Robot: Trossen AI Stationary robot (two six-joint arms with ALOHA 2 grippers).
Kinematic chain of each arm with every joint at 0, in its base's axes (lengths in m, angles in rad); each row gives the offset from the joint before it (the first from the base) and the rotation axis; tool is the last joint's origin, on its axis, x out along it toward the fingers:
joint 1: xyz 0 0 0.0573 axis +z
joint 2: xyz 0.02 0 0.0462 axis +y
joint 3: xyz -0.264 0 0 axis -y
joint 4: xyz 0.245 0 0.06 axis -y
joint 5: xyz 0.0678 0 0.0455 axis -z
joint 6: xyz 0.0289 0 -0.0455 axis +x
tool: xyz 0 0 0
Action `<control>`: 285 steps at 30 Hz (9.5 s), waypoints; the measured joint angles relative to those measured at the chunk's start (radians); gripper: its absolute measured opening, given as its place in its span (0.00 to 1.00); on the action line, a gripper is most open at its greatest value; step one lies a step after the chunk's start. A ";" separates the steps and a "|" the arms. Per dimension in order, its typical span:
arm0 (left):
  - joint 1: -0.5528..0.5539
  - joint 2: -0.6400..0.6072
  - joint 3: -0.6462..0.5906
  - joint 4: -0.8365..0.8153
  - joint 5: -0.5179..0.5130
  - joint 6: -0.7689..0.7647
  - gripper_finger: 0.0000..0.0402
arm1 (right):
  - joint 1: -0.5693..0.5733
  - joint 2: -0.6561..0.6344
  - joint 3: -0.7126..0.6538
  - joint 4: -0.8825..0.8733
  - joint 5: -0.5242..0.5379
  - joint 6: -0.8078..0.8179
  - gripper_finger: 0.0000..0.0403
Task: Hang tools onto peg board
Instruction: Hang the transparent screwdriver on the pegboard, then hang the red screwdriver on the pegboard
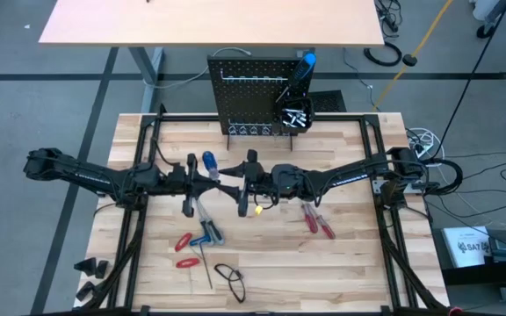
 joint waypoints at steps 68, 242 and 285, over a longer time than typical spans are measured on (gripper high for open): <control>0.000 -0.019 0.029 -0.184 -0.113 0.002 0.43 | -0.018 -0.312 -0.365 0.375 0.536 -0.139 0.02; -0.029 -0.019 0.030 -0.197 0.244 0.037 0.43 | 0.163 -0.282 -0.152 -0.948 0.117 0.596 0.53; -0.097 -0.018 0.030 -0.440 0.171 -0.035 0.43 | 0.166 -0.281 -0.152 -1.008 -0.014 0.463 0.53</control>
